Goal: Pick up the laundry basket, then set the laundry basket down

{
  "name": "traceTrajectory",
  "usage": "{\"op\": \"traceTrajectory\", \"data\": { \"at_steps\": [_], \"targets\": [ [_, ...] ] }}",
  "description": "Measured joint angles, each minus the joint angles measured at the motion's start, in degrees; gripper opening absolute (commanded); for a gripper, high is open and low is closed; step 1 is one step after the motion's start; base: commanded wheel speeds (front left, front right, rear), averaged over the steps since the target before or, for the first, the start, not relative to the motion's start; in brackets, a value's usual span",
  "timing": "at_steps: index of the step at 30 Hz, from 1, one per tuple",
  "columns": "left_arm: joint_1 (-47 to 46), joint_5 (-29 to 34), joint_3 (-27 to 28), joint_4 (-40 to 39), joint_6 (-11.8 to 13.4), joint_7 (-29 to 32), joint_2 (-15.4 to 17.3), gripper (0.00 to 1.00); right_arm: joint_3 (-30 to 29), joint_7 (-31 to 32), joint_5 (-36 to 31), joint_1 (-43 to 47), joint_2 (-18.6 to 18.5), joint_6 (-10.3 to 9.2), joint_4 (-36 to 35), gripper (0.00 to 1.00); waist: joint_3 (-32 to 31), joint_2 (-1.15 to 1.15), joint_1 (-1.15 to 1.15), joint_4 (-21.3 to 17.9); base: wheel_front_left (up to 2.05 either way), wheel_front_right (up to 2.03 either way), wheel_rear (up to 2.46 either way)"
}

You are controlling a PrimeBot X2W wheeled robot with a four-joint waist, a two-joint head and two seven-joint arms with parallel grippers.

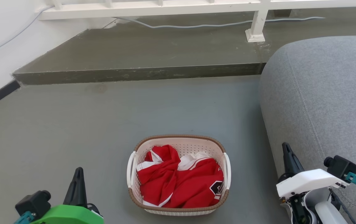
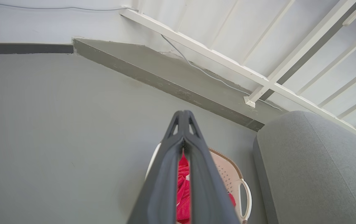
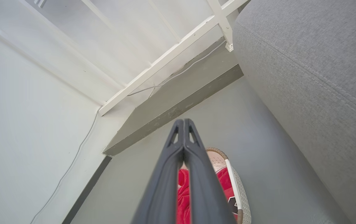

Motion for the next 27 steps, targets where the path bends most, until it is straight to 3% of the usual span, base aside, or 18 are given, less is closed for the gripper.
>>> {"op": "traceTrajectory", "data": {
  "at_steps": [27],
  "targets": [
    [-2.5, -20.9, 3.2, 2.7, -3.3, 4.5, 0.3, 0.0, -5.3, 4.5, 18.6, -0.3, -0.4, 3.14, 0.0, 0.0, -1.1, 0.0, 0.0, 0.5, 0.0, 0.0, 0.0]
  ]
}}
